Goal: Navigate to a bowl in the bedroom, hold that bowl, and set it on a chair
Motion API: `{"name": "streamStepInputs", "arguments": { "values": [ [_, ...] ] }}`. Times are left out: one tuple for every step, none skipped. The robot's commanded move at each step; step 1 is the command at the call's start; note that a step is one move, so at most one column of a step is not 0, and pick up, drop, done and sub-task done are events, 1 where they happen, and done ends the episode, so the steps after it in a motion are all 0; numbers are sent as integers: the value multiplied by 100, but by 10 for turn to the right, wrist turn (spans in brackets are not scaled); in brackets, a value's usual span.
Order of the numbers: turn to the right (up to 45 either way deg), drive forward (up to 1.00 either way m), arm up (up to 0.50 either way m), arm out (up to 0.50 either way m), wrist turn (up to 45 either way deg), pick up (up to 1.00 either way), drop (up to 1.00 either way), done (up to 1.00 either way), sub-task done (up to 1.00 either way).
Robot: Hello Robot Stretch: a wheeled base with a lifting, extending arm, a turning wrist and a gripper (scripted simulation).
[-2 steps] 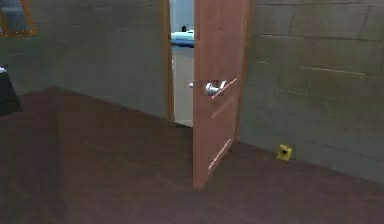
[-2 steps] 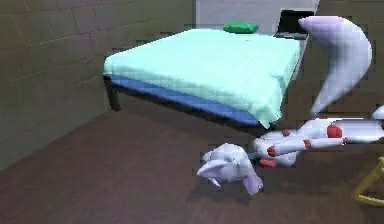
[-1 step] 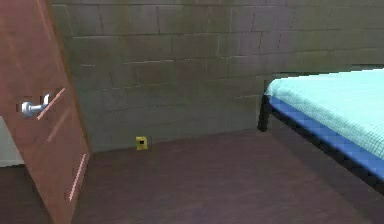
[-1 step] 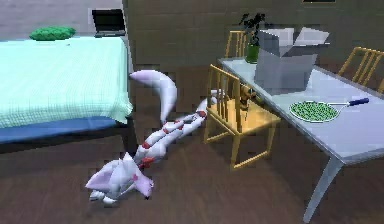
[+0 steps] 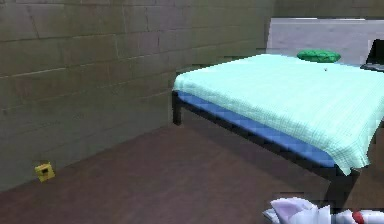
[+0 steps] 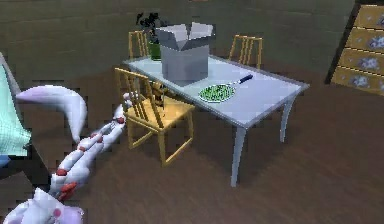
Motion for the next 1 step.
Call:
{"name": "streamStepInputs", "arguments": {
  "values": [
    [30,0,0,0,0,0,0,0,0]
  ]
}}
